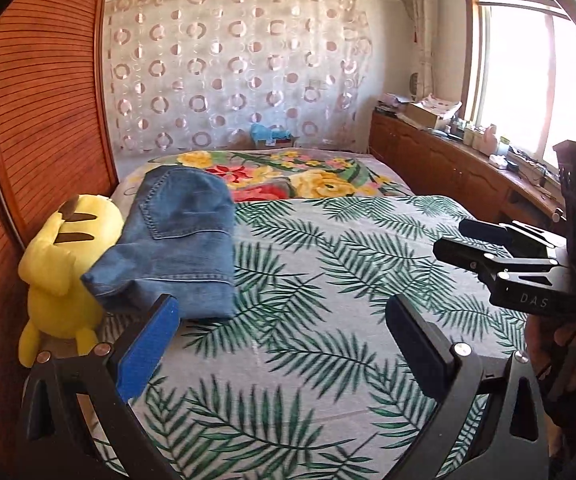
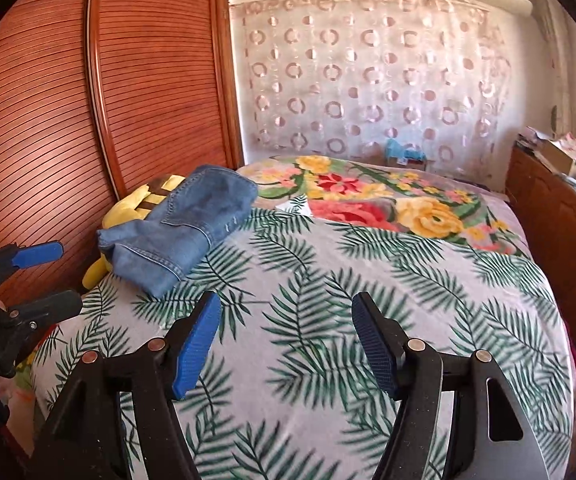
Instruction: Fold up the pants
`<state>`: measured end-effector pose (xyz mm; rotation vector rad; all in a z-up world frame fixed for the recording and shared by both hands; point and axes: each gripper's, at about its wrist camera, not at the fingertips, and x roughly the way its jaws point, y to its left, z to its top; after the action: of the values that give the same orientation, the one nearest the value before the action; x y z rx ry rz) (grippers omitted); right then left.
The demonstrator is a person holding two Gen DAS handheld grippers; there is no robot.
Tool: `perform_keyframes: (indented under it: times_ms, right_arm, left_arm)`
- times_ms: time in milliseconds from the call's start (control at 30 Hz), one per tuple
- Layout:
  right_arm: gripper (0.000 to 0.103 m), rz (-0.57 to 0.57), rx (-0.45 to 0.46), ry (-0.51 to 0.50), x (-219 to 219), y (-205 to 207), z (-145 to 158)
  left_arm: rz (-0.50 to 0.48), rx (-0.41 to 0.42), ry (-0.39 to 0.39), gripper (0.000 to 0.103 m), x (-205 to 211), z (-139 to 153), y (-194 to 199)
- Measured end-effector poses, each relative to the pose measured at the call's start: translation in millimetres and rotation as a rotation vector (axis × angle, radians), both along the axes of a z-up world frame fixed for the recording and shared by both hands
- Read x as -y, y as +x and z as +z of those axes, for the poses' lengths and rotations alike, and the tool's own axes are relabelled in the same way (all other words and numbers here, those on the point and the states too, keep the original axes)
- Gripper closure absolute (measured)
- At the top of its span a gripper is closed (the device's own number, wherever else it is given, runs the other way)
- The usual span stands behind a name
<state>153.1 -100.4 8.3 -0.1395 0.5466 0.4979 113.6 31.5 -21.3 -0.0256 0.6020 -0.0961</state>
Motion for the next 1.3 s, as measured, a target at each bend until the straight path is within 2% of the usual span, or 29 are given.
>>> perform_keyframes:
  times_ms: [100,367,533,767,967,1300]
  right_arm:
    - [0.032,-0.038,0.007,-0.003,13.0,-14.0,3.3]
    - [0.021,-0.114,0.009,0.035,41.2,-40.9,17.3]
    - [0.017,-0.166,0.045,0.029,60.0,-57.2,27.4]
    - [0.015,-0.201,0.079,0.053,75.8,-75.3,45.3]
    - [0.014,-0.231,0.12,0.071,77.9,-88.3,59.4]
    - [0.013,-0.24,0.176,0.067,80.7,-110.2,57.7]
  left_arm:
    - [-0.013,0.002,0.003,0.0,14.3,1.8,-2.1]
    - [-0.018,0.002,0.003,0.0,37.8,4.3,-5.5]
    - [-0.016,0.025,-0.003,0.0,47.8,15.1,-8.8]
    - [-0.019,0.073,-0.011,0.0,55.5,41.7,-20.7]
    - [-0.017,0.121,0.015,0.0,62.3,64.6,-29.2]
    - [-0.004,0.162,0.005,0.0,61.3,80.5,-39.9]
